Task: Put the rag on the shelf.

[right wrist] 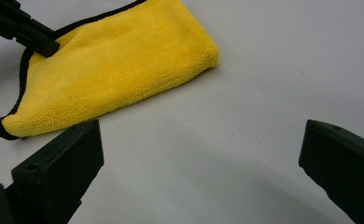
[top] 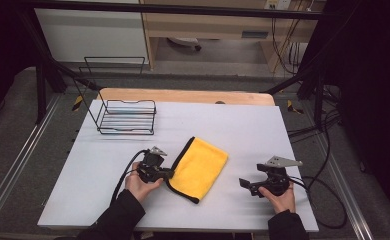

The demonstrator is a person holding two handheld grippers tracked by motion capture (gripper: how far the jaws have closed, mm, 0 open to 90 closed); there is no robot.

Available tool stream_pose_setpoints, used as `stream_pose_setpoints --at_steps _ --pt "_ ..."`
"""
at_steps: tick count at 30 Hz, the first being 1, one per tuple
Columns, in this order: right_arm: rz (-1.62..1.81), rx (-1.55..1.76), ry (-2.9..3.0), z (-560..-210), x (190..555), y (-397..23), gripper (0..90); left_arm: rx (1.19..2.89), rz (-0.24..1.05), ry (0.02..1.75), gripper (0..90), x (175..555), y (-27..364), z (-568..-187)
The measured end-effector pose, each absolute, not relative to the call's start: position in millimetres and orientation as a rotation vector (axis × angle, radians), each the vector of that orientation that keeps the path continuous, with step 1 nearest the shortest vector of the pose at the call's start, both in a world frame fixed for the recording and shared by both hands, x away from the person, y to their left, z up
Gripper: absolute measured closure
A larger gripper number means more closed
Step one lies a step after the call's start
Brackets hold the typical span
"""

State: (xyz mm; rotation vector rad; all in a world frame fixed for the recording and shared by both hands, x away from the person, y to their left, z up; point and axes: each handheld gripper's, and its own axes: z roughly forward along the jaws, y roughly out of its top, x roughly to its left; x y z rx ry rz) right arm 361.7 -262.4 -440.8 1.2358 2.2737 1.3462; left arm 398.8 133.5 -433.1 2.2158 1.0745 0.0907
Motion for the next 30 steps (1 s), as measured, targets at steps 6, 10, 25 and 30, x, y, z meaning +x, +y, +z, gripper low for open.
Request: stream_pose_setpoints --at_steps 6,10,25,30 --pt "1.347 1.235 2.277 -441 362 -262 0.5 2.222 0.092 1.061 79.5 387 142 -425" --pt "1.35 1.239 2.277 -441 362 -262 0.5 2.221 0.126 1.076 79.5 376 151 -421" --pt "1.345 1.242 2.281 -441 361 -258 0.5 2.201 0.207 1.143 78.7 328 186 -425" --pt "1.341 1.237 2.286 -442 362 -257 0.5 2.211 0.232 1.122 75.8 326 186 -427"
